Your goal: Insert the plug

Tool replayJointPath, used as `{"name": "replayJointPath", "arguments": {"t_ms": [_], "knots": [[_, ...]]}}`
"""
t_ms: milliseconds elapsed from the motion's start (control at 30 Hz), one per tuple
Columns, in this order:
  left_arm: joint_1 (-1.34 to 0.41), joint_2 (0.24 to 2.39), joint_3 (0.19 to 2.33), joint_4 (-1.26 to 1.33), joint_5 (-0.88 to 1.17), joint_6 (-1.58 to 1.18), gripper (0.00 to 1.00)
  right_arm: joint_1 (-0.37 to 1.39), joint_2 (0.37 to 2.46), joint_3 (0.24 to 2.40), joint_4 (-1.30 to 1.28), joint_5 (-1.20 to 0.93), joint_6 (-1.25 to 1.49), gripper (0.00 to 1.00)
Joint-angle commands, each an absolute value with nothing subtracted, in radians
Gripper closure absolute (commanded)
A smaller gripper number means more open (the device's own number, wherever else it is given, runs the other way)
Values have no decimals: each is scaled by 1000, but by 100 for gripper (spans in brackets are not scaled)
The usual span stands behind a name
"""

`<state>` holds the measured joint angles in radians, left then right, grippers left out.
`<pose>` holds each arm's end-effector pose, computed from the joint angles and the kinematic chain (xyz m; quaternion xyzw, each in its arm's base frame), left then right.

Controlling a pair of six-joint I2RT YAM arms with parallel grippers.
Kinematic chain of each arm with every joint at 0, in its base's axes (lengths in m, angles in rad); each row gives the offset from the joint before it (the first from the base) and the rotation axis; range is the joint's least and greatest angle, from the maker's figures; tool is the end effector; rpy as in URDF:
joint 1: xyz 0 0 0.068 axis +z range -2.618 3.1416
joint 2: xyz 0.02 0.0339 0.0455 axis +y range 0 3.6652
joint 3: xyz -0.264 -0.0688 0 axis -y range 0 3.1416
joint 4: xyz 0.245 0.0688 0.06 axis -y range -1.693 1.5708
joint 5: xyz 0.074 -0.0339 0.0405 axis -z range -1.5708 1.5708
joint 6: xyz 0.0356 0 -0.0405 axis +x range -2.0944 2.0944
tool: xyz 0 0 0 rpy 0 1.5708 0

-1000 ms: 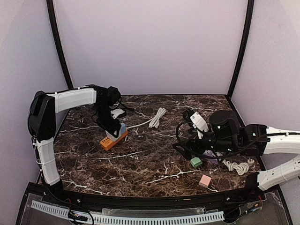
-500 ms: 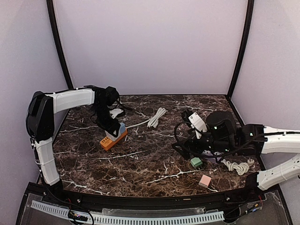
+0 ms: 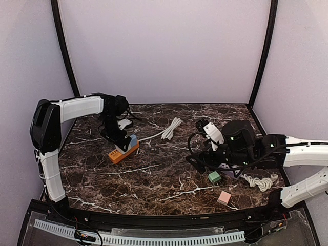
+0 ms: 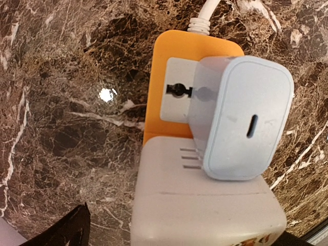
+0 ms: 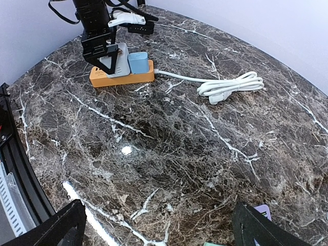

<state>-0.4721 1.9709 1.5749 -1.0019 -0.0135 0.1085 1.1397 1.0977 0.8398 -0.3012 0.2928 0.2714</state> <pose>0.3483 -0.1773 0.2095 0.2846 0.9547 -0.0090 0.0861 0.1111 0.2170 0.2867 -0.2999 0.8149 0.2137 0.4477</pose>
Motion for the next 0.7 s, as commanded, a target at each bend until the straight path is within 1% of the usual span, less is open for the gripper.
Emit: {"name": "replayJointPath", "arguments": {"t_ms": [0,200,367,667], "knots": [[-468,1960,1614,-1055,-37,108,1,1135,1113,875,-307,310,277,1],[-468,1894,1635,-1087,-27,90,1,1135,1132,888,-312,308,271,1],[-468,1775,1613,-1103,-42,57,1,1134,1152,906,-326,319,266,1],[-468,1600,1583,-1137,-155,-39,1,1130,1199,932,-340,405,158,1]]}}
